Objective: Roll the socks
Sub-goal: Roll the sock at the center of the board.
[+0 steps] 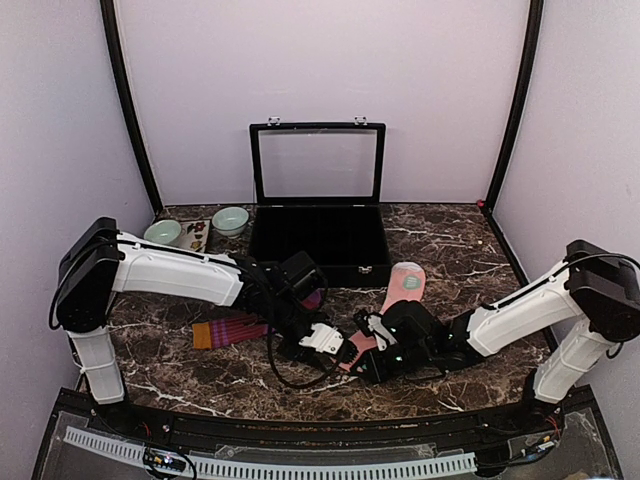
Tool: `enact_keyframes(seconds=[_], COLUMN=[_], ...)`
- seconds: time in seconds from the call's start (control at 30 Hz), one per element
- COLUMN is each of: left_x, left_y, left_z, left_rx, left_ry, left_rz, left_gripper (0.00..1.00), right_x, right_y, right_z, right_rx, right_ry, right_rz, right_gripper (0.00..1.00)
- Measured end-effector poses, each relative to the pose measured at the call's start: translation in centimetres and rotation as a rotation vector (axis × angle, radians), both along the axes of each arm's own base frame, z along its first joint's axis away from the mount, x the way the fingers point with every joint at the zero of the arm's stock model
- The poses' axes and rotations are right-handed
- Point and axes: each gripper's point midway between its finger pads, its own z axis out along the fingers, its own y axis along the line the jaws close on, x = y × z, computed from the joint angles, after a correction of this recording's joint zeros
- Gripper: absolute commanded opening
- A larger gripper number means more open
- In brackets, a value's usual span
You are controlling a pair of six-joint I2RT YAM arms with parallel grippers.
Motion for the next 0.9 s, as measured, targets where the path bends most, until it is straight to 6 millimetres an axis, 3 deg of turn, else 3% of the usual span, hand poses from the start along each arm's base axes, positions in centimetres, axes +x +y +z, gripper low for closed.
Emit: enact_keyframes(seconds=[0.23,0.67,0.9], left_x=[0.4,1.8,1.5], left_y=[0.0,-1.6,-1.4], left_z=[-1.3,-1.5,-1.9], left_rx=[0.005,-0.044,-0.031], left_ry=[-0.093,-0.187,-0.174], left_rz=[-0.039,-0.031,-0.038], left_gripper=[0.51,0.53,0.4], right_x=[-0.3,-0.2,-0.2], right_y=[-0.6,-1.0,-1.2], right_z=[0.1,0.0,0.1], right_rx=[0.006,0.002,0.003], right_ry=[0.013,0.014,0.013], right_rz=[0.001,0.007,0.011], right_gripper=[0.09,0.08,0.08])
